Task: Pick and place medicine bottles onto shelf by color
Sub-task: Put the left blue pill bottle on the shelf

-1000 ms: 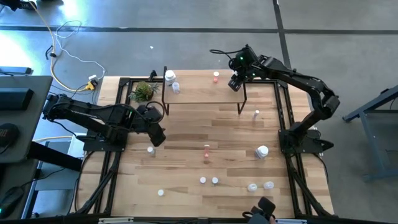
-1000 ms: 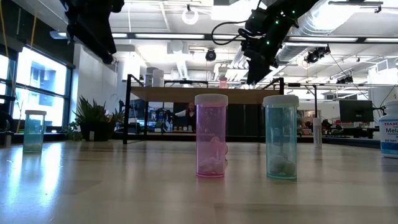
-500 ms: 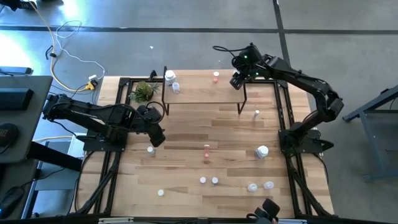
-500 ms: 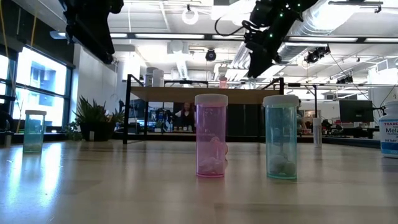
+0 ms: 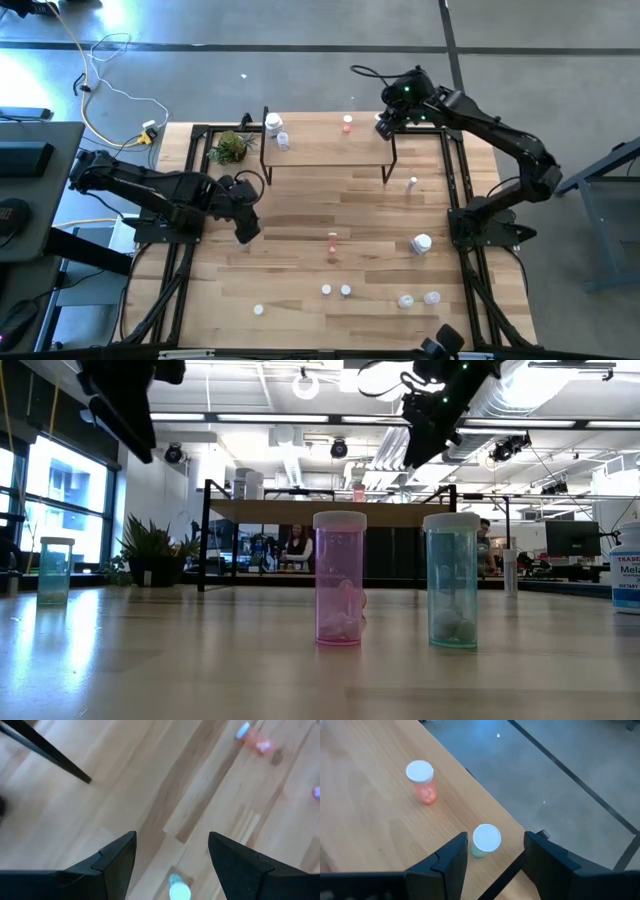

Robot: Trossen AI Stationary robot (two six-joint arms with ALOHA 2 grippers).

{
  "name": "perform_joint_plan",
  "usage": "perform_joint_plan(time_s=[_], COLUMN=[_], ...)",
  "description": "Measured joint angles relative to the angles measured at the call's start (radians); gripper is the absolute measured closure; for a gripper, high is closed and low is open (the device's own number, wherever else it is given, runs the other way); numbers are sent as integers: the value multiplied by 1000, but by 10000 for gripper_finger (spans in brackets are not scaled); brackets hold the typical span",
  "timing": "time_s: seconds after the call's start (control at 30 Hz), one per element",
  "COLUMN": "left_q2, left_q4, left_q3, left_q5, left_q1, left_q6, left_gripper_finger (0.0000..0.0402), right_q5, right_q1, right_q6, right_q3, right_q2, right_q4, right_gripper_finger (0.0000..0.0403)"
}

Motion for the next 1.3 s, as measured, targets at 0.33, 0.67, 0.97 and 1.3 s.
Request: perform_joint_plan(time_s=[0.33,0.67,0.97,1.3], left_q2=[0,-5,-5,-4], left_q4=[-109,-196,-25,-26], left_q3=[0,-18,-179,-220], left_q5=[33,-77,-110,-102], left_q1=[-181,-366,-476,-405], left_q6=[-202,-608,-1010,-1116], left_gripper_finger=[163,163,163,163], right_q5=[0,0,1,1], right_q1=[0,0,0,0], right_q6=[-1,-3,-9,-2], right_q3=[0,0,0,0], right_q2=[-6,-6,-6,-6], right_q4=[-4,-4,-4,-4], right_gripper_finger=[217,217,217,217])
